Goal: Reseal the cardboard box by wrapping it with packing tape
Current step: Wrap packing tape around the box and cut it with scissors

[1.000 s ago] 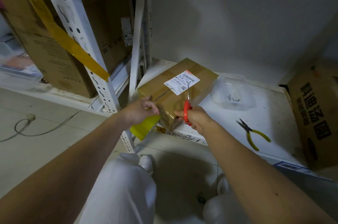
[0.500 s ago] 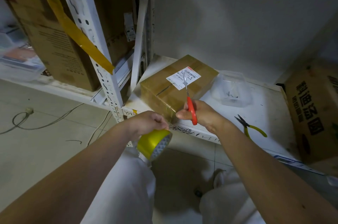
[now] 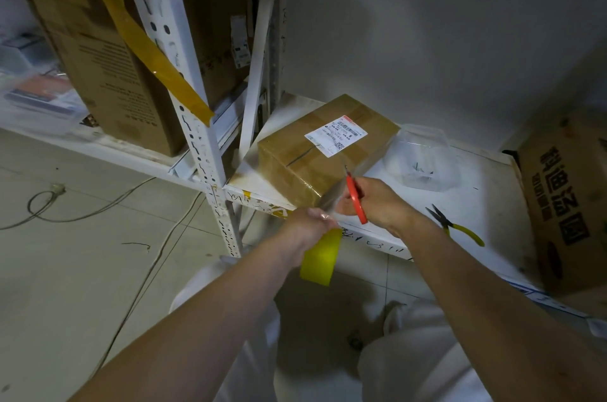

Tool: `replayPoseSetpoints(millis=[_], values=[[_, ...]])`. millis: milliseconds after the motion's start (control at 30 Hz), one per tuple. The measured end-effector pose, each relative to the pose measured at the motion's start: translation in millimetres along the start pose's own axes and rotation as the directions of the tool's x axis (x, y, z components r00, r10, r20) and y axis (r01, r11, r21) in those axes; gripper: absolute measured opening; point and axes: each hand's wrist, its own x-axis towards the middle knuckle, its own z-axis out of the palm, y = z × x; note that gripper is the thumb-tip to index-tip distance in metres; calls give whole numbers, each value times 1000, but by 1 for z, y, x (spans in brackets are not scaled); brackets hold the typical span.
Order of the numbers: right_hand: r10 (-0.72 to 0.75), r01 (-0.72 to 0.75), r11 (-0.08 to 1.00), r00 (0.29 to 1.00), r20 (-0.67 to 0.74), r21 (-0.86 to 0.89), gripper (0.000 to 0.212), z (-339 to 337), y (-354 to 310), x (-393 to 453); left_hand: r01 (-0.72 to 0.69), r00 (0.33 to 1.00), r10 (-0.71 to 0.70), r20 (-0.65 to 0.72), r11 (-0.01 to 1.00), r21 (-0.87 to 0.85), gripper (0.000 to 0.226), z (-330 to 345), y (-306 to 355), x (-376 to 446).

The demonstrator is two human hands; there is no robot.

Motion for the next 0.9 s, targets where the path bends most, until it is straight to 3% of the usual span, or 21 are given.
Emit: replayPoseSetpoints(millis=[67,167,233,367,700,800,900], values=[[-5,11,998,995,-100,58,28,-7,5,11,-78,995,82,-57,994,70,31,0,-2,2],[-19,13,999,985,-170,-36,35,-16,10,26,-131,989,140,-40,978,163,26,-4,-4,5],[-29,15,995,991,-134,-100,29,-18,11,33,-157,986,164,-16,962,223,15,-8,-7,6],[-35,29,993,998,-51,-114,26,-19,0,40,-204,976,214,-25,954,218,16,-11,-11,11],[-54,50,985,998,16,167,29,-2,-11,49,-199,945,221,-241,974,113,18,-31,-10,20],[-92,89,987,996,13,135,28,-2,-11,47,-154,939,167,-301,986,69,17,-26,-16,20],[-103,98,994,982,160,36,29,1,-10,39,-133,948,126,-291,991,-5,21,-18,-18,15]])
